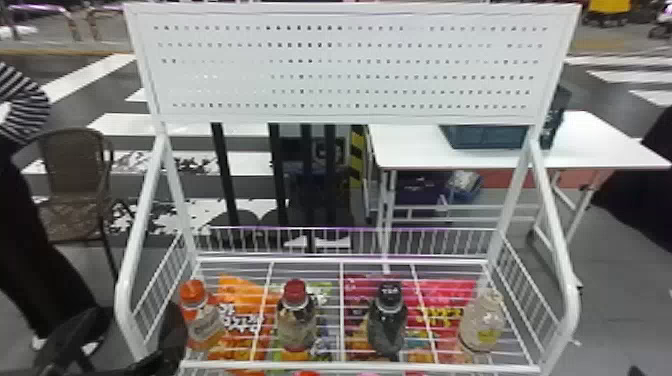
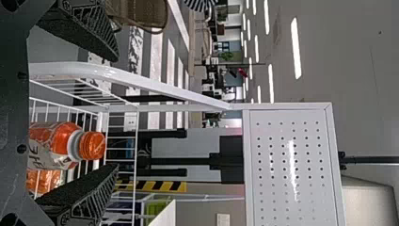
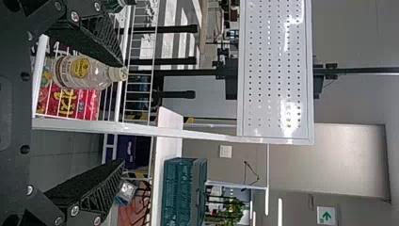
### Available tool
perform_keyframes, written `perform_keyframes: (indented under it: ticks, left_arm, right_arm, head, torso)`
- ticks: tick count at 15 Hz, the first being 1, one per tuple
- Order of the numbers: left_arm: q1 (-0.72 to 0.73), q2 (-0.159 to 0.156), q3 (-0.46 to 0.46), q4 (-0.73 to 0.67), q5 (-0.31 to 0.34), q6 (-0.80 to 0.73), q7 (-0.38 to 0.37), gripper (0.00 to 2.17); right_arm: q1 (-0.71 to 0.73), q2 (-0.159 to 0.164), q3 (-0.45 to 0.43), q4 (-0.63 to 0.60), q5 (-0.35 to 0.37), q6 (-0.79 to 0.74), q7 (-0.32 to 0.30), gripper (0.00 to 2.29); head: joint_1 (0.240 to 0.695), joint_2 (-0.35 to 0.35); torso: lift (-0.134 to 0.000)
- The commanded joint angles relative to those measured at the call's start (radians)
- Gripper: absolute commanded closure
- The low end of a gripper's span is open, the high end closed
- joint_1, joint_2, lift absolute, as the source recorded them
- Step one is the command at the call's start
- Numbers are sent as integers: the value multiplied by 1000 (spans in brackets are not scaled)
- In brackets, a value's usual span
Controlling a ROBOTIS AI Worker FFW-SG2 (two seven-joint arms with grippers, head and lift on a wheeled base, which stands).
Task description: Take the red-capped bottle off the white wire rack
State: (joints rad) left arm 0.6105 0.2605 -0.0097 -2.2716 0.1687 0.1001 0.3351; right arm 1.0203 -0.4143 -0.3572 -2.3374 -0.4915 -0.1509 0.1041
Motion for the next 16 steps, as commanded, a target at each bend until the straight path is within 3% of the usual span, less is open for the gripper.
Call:
perform_keyframes:
  ticks: [1, 10, 13, 16]
  left_arm:
    - [2, 0, -1, -5, 0, 0, -2, 90]
    - [5, 3, -15, -23, 0, 0, -5, 90]
    - [3, 2, -138, 44, -54, -73, 36, 90]
    - [-86, 0, -302, 310, -63, -340, 140, 90]
  right_arm:
    - [1, 0, -8, 1, -10, 0, 2, 171]
    - [11, 23, -28, 0, -15, -3, -3, 171]
    - [7, 29, -26, 3, -12, 0, -3, 171]
    - [4, 29, -23, 7, -12, 0, 0, 171]
  head:
    - [499, 0]
    - [499, 0]
    - [499, 0]
    - [499, 0]
  torso:
    - [0]
    - [0]
    - [0]
    - [0]
